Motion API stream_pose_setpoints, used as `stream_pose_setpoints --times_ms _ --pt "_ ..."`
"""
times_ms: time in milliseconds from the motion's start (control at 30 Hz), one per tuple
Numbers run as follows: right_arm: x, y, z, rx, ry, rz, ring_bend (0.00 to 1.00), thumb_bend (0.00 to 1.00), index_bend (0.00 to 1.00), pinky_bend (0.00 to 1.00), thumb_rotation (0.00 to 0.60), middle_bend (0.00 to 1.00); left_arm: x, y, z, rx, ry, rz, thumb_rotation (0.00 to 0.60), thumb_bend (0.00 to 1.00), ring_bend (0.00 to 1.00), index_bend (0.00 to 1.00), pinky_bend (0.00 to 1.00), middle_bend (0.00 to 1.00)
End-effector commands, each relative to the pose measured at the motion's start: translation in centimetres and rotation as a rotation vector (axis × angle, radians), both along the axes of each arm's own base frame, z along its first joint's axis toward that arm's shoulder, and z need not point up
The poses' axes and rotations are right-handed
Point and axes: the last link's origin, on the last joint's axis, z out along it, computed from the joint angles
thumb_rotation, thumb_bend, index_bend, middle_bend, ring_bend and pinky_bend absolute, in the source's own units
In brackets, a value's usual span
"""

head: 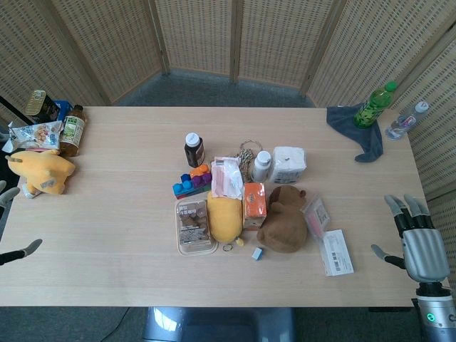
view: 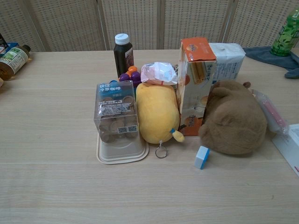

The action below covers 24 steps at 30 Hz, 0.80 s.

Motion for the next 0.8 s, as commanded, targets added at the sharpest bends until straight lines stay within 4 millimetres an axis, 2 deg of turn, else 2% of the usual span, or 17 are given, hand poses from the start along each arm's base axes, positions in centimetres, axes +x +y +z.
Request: stream_pose_setpoints --times_ms 33,167,500,800 --pt "0.0 0.0 -0.2 0.007 0.002 -0.004 0.0 0.0 0.0 0.0 0.6 0.0 0.0 0.0 0.0 0.002 0.0 -0.001 0.6 0.0 0.0 0.16 0.0 0.0" --pt "-0.2 0.0 -0.9 0.024 -0.02 -0.034 0.0 0.0 0.0 0.0 0.6 0.0 0.0 0.0 0.2 0.011 0.001 -0.001 0.6 0.0 0.0 0.16 0.0 0.0" --pt "-0.4 0.1 -7.1 0.223 -0.016 -0.142 0.0 0.0 0.0 0.0 0.6 0.0 -0.2 0.2 -0.2 0.003 0.013 0.01 0.6 0.0 0.0 0.16 0.0 0.0" --pt "0.6 0.4 -10.2 0.258 -0.017 -0.161 0.0 0.0 0.0 0.0 0.6 0.0 -0.4 0.3 -0.5 -0.001 0.024 0.013 0.6 0.0 0.0 0.16 0.0 0.0"
